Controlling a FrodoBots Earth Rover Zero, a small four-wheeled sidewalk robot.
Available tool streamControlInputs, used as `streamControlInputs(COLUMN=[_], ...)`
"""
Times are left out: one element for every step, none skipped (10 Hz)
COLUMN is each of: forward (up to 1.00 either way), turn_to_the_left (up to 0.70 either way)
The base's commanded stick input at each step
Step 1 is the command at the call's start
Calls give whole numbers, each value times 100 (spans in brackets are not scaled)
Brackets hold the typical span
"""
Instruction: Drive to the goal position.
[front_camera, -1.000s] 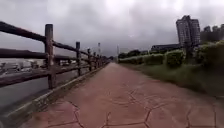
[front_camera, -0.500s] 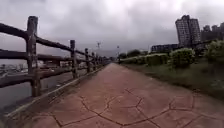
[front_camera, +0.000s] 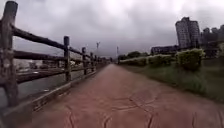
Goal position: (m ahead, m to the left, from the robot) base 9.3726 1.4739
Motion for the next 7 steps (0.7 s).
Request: streamControlInputs(forward=[100, 100, 100, 100, 100, 100, 100], turn_to_the_left=[0, 0, 0, 0, 0, 0, 0])
